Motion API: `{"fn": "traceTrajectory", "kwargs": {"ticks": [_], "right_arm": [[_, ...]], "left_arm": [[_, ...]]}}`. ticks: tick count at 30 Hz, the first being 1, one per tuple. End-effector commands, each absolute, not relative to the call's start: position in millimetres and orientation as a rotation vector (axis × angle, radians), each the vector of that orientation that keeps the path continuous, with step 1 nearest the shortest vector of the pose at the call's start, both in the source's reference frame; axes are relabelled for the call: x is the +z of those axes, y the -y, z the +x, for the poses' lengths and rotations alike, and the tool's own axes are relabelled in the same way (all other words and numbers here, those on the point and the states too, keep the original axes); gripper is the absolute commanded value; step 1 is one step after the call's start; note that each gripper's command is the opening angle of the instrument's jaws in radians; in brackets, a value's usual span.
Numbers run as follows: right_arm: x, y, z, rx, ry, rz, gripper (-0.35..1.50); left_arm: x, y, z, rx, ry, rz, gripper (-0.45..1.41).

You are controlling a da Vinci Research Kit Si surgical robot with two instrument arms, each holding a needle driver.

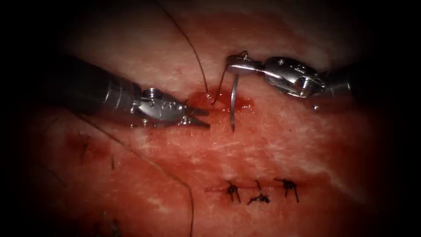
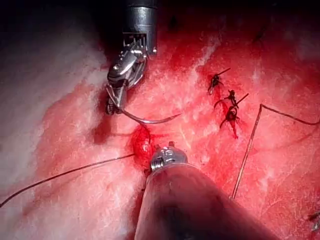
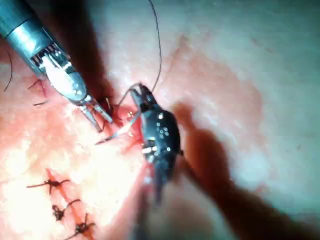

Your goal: Wound Closure

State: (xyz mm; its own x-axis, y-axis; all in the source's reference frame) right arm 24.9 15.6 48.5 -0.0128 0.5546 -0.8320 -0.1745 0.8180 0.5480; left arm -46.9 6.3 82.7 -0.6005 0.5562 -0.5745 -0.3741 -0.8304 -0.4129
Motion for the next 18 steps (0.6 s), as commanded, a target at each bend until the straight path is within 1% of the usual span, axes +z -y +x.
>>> {"fn": "traceTrajectory", "kwargs": {"ticks": [1, 6, 10, 15, 17, 18], "right_arm": [[49.0, -14.9, 25.8, 0.584, -1.48, 0.315, -0.35], [48.9, -14.8, 26.3, 0.552, -1.474, 0.281, -0.35], [48.8, -14.9, 26.3, 0.532, -1.468, 0.256, -0.35], [48.8, -14.9, 26.3, 0.53, -1.464, 0.249, -0.35], [48.8, -14.9, 26.3, 0.531, -1.463, 0.247, -0.35], [48.8, -14.9, 26.3, 0.532, -1.462, 0.247, -0.35]], "left_arm": [[83.4, -6.0, -47.3, 2.393, 0.334, -0.974, 0.04], [84.3, -6.4, -47.2, 2.391, 0.336, -0.953, 0.04], [85.5, -6.4, -47.2, 2.4, 0.34, -0.923, 0.07], [86.3, -6.1, -47.3, 2.4, 0.347, -0.878, 0.0], [86.5, -5.8, -47.4, 2.406, 0.375, -0.879, -0.1], [86.6, -5.8, -47.5, 2.406, 0.378, -0.88, -0.11]]}}
